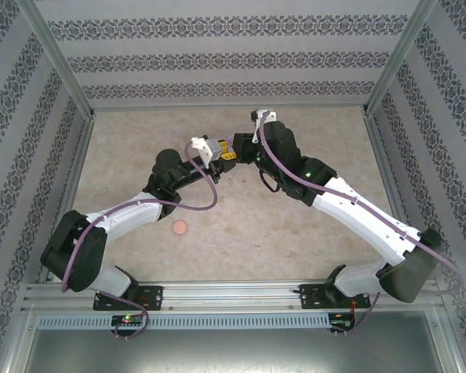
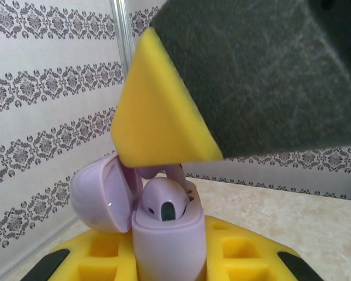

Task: Insert the wireless bluetooth earbuds into the charging case

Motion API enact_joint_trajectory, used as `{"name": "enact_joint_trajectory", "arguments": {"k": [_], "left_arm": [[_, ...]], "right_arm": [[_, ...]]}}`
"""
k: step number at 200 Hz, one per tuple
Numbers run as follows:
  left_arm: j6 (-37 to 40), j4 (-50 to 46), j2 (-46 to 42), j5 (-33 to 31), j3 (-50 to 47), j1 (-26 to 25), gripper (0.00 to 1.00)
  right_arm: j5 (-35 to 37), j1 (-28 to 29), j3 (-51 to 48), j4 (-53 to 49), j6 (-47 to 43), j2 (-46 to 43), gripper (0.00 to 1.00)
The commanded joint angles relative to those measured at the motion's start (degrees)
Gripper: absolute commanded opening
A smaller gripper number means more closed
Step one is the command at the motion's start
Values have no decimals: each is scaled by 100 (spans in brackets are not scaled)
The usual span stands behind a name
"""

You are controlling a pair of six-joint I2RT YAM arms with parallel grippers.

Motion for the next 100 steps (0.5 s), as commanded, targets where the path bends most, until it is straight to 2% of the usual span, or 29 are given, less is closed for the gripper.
{"name": "enact_joint_trajectory", "arguments": {"k": [1,51,84,100], "left_arm": [[69,394,-186,54,171,-79,0],[56,374,-198,85,127,-88,0],[25,417,-168,87,105,-96,0],[12,423,-145,72,90,-104,0]], "right_arm": [[-141,160,-60,-183,-107,153,15],[-229,129,240,-298,-82,312,17],[-309,26,433,-313,37,264,37],[-393,-43,538,-307,110,251,43]]}}
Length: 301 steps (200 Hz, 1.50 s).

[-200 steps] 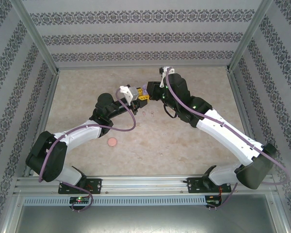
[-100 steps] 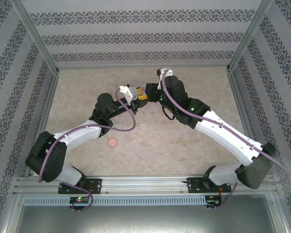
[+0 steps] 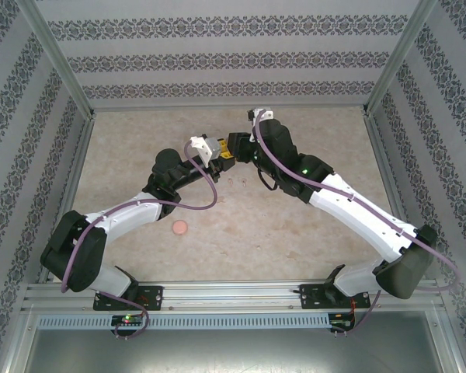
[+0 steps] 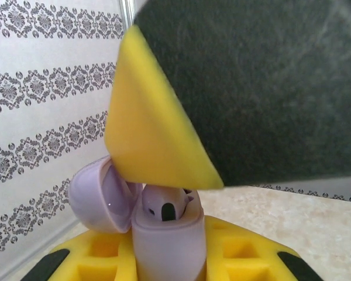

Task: Insert the wireless bluetooth earbuds into the charging case

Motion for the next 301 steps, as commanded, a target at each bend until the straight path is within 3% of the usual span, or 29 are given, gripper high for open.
{"name": "enact_joint_trajectory", "arguments": {"k": [1,62,99,124,154,203,263,291,301], "left_arm": [[16,439,-141,202,90,-111,0],[1,515,-104,167,36,-121,0],[9,398,-107,261,26,-121,0],[163,-183,-101,531,199,-138,0],[273,-405,-65,633,269,-191,0],[325,-547,1,550,388,-244,0],[186,-542,215,229,553,-244,0],[-198,-562,469,231,648,-290,0],[-365,-640,604,157,683,-366,0]], "right_arm": [[-370,-33,282,-58,96,74,43],[-653,-306,490,-4,319,-111,58],[-1250,-961,477,-237,590,-346,58],[-2221,-1445,903,-723,634,80,42],[-2663,-1492,1534,-1239,368,769,20],[-3036,-1448,1654,-1507,249,1149,7],[-2718,-1314,372,-1545,430,-278,4],[-1981,-1788,-147,-1401,693,-864,15],[-1698,-1993,-375,-1350,726,-1053,24]]}}
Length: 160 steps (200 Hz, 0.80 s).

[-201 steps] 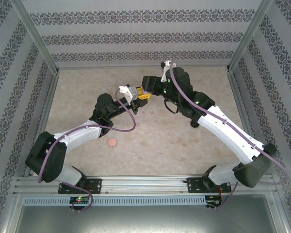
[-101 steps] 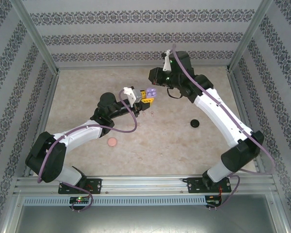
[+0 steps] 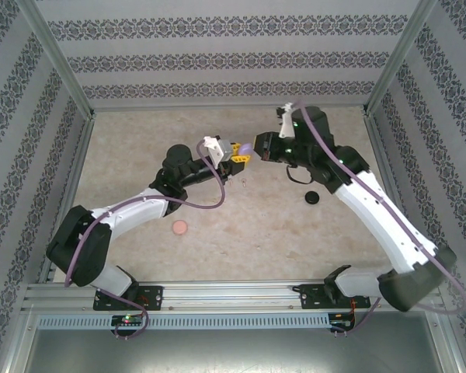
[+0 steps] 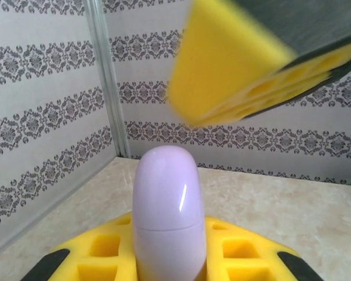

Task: Insert the wireless bluetooth earbuds into the charging case

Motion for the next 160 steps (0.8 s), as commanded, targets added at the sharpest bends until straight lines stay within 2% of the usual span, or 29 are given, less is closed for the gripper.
{"name": "enact_joint_trajectory", "arguments": {"k": [1,25,41,63,88,133,160], "left_arm": [[-430,-4,265,-170,211,-152,0],[-1096,-202,754,-377,365,-517,0],[-1702,-279,1185,-516,558,-789,0],[-2670,-791,1902,-781,1104,-1173,0],[-3582,-1956,2802,-923,2111,-1449,0],[-4851,-2569,3850,-1331,3111,-1598,0],[-5268,-2897,4214,-1270,3553,-1598,6]], "right_arm": [[793,-443,-461,53,237,-389,25],[1127,-915,-1119,131,277,-711,32],[1234,-1167,-1573,180,332,-946,43],[1169,-1473,-2069,212,349,-1192,52],[1014,-1752,-2472,221,335,-1376,55],[743,-2035,-2787,243,282,-1515,57],[625,-2101,-2804,273,275,-1549,58]]}}
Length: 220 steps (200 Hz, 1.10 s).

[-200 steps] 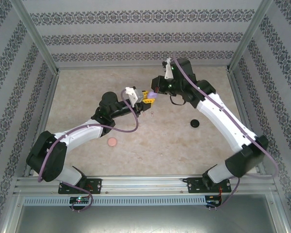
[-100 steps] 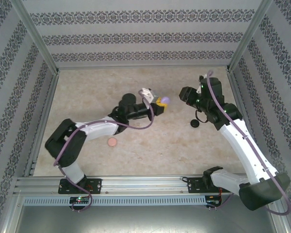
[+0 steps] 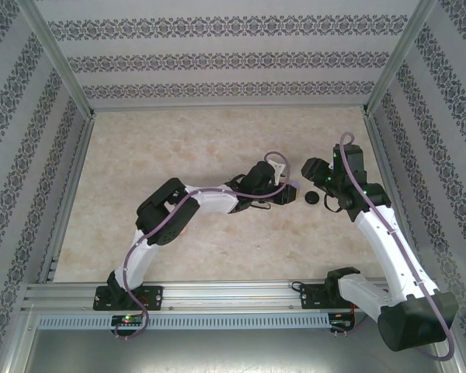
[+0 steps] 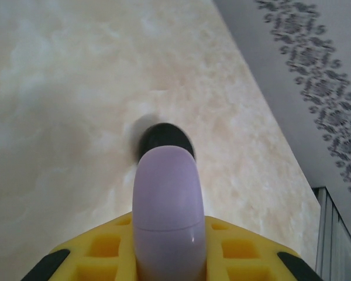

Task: Insert the wireless bluetooth earbuds into the charging case

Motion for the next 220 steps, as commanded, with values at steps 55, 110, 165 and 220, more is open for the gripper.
{"name": "enact_joint_trajectory", "arguments": {"k": [55,110,165,220], "left_arm": [[-1092,-1805,850,11,1408,-20,25],[-1097,-3221,912,-380,1896,-5,57],[-614,-4676,868,-885,2524,-3,70],[-211,-4472,178,-1334,2037,-7,72]], "right_arm": [[-350,-114,20,217,-46,-13,59],[-402,-135,137,207,-64,-37,60],[-366,-135,211,153,-66,-43,61],[-292,-135,363,55,-75,-83,62]]}}
